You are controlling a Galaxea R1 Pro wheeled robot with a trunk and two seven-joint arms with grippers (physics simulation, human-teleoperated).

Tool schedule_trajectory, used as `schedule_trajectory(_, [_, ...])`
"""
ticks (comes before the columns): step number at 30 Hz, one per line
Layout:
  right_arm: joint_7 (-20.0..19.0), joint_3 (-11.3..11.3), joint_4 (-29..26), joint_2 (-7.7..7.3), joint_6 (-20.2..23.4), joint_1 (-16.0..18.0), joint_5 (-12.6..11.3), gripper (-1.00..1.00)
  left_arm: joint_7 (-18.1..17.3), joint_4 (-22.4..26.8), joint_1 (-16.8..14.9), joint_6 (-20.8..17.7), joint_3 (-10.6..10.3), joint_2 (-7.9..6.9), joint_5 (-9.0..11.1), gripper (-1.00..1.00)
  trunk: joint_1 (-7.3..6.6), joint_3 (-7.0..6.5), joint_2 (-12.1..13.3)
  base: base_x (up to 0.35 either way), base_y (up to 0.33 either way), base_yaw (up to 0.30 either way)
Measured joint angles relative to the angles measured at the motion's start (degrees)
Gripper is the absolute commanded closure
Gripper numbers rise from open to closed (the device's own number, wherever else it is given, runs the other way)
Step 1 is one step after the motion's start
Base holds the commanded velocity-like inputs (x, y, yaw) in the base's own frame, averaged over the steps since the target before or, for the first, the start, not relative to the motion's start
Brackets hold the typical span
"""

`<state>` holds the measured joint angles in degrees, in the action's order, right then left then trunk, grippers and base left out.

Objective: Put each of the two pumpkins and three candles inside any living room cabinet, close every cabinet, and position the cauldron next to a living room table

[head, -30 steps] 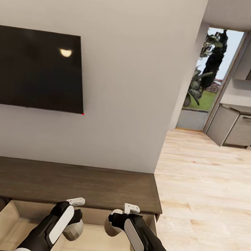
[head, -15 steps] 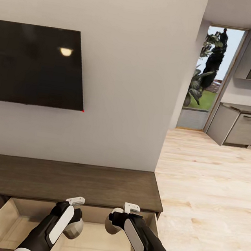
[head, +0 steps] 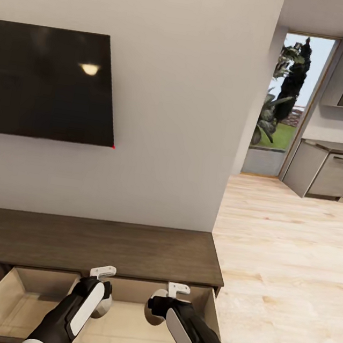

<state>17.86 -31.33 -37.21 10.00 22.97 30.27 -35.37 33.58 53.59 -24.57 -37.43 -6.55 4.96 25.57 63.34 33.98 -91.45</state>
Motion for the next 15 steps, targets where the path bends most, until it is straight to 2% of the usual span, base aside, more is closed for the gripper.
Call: schedule_trajectory(15, [0.04, -0.06, 1.47, 0.0, -1.42, 0.0, 0.0, 1.0, 0.3, -0.02, 0.0, 0.22, -0.16, 0.16, -0.17, 1.0, 3.3, 2.69, -6.02, 0.0, 0.0, 0.0])
